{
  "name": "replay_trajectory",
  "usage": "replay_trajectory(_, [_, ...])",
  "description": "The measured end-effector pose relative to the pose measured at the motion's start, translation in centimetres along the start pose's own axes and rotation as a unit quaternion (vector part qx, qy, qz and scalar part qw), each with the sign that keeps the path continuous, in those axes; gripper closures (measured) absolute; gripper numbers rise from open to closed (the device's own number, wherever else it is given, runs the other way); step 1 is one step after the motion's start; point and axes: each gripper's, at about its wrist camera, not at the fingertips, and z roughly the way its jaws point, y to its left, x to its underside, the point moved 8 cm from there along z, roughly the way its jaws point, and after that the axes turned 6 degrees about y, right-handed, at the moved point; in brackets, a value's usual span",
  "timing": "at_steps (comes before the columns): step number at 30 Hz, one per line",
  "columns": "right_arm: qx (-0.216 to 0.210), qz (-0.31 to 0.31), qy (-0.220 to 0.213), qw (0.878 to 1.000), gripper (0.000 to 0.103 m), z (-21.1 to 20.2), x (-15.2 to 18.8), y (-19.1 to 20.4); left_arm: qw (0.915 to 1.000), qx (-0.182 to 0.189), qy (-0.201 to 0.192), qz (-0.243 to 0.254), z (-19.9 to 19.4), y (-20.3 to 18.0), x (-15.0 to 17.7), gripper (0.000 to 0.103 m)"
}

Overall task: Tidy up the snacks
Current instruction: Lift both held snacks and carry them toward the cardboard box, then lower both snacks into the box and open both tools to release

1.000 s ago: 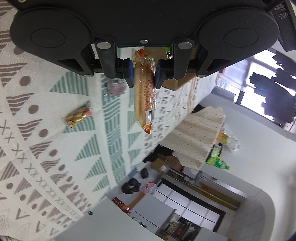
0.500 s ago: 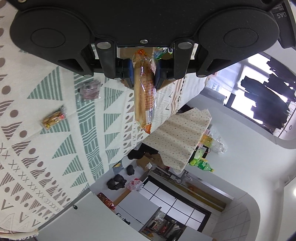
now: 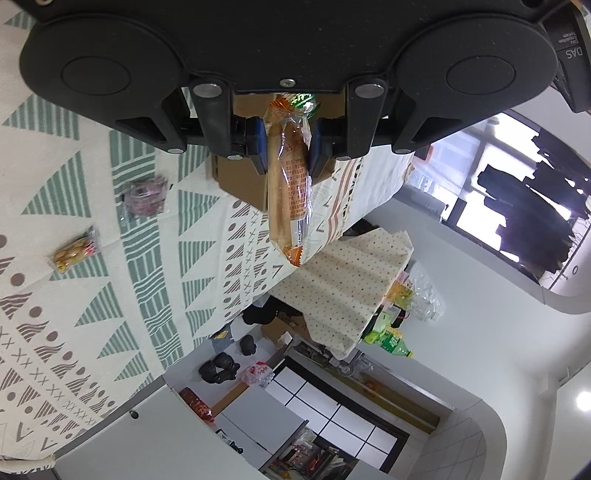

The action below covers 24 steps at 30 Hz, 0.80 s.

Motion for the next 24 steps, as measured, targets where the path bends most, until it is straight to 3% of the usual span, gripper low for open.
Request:
replay_trajectory(14, [0.02,-0.027,0.018,0.999,0.08,4.1,2.5,3.8,0.9983,0.038,0.035,-0.026,3.1,4.6,-2.4,0.058])
replay_trajectory(23, [0.041,-0.041,0.033,0.998,0.08,8.2,2.6,6.0,0.9966,0.062,0.053,-0.01,4.9,4.8,-4.7,0.058])
replay_trajectory(24, [0.046,-0.043,0.035,0.997,0.076,8.5,2.6,6.2,0.9965,0.064,0.054,-0.008,4.9,4.7,-5.0,0.058])
